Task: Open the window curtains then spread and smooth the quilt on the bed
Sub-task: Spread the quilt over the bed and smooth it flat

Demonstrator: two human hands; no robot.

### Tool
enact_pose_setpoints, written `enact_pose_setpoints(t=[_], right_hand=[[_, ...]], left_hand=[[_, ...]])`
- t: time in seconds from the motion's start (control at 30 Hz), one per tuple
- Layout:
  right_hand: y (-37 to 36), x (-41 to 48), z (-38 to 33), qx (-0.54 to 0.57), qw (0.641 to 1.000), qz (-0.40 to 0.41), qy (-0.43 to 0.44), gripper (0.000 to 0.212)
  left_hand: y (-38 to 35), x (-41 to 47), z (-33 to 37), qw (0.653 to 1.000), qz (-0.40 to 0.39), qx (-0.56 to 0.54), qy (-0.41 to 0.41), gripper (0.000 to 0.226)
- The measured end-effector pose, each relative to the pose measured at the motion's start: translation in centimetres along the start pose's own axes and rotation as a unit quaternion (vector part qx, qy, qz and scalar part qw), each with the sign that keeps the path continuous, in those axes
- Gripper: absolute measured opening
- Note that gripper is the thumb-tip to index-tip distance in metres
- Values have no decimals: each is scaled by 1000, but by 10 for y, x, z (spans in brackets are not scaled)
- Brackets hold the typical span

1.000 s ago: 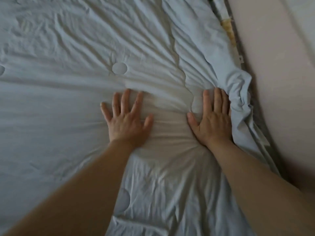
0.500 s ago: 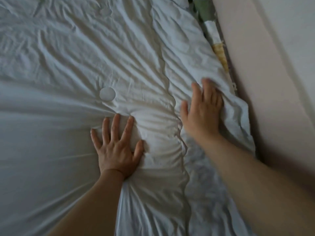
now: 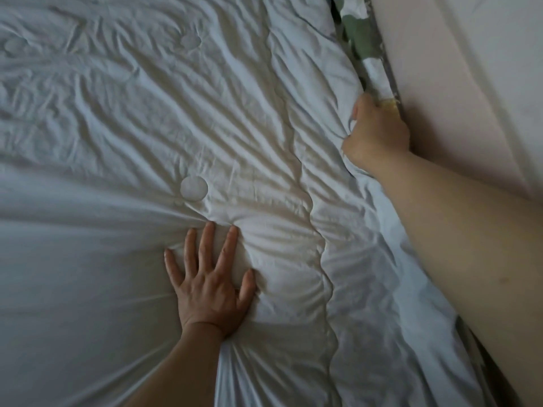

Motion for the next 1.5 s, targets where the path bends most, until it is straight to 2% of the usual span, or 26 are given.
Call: enact_pose_setpoints(t=[0.07, 0.13, 0.23, 0.3, 0.37, 0.4, 0.47, 0.53, 0.57, 0.6, 0.67, 0.7, 0.83, 1.27, 1.43, 1.5], right_hand=[[16, 1, -6, -43, 995, 57, 71, 27], [36, 10, 7, -95, 986, 105, 92, 25], [33, 12, 34, -172, 980, 98, 35, 28], [11, 7, 40, -184, 979, 84, -29, 33], [-10, 4, 29, -195, 975, 94, -45, 39], [-17, 1, 17, -193, 976, 96, -16, 42], [-39, -12, -10, -141, 981, 90, 103, 47], [-68, -33, -28, -101, 972, 42, 207, 54], [-78, -42, -26, -104, 974, 21, 199, 59], [-83, -46, -16, -107, 982, 21, 154, 65], [-77, -47, 11, -96, 993, 54, 41, 77], [-75, -48, 21, -89, 994, 63, 18, 81], [-81, -52, 25, -69, 993, 87, 46, 79], [-90, -46, 28, -1, 989, 138, 52, 73], [-92, -44, 29, -14, 988, 144, 57, 72], [-91, -42, 28, -17, 988, 142, 57, 72]], left_hand=[[1, -2, -1, 1000, 1, 2, -1, 76], [2, -1, -1, 1000, 6, 1, -5, 76], [1, 0, -1, 1000, 8, -2, -7, 75], [2, -1, -1, 1000, 8, -5, -9, 75], [1, 0, -2, 1000, 6, -7, -11, 76], [0, 0, -2, 1000, 3, -7, -9, 76], [0, 0, -2, 1000, -2, -8, -10, 76], [2, 0, -1, 1000, -2, -10, -8, 76], [2, 0, -1, 1000, -2, -9, -7, 76], [2, 0, -2, 1000, -3, -9, -6, 76], [2, 1, -2, 1000, -2, -8, -8, 76], [1, 1, -2, 1000, -5, -6, -8, 77], [2, 1, -2, 1000, -9, -3, -7, 77], [1, 2, -1, 1000, -5, 22, -3, 77], [6, 3, -1, 1000, -11, 14, -24, 78], [12, 16, -4, 998, 17, -3, -55, 77]])
Point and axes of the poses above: each hand's wrist, its own x-axis towards the middle knuckle, its own y-axis out of the back of the hand, z = x × y, the point moved 3 cm from there along x, towards the middle knuckle, and after that the axes turned 13 degrees about x, right-handed, at the moved point
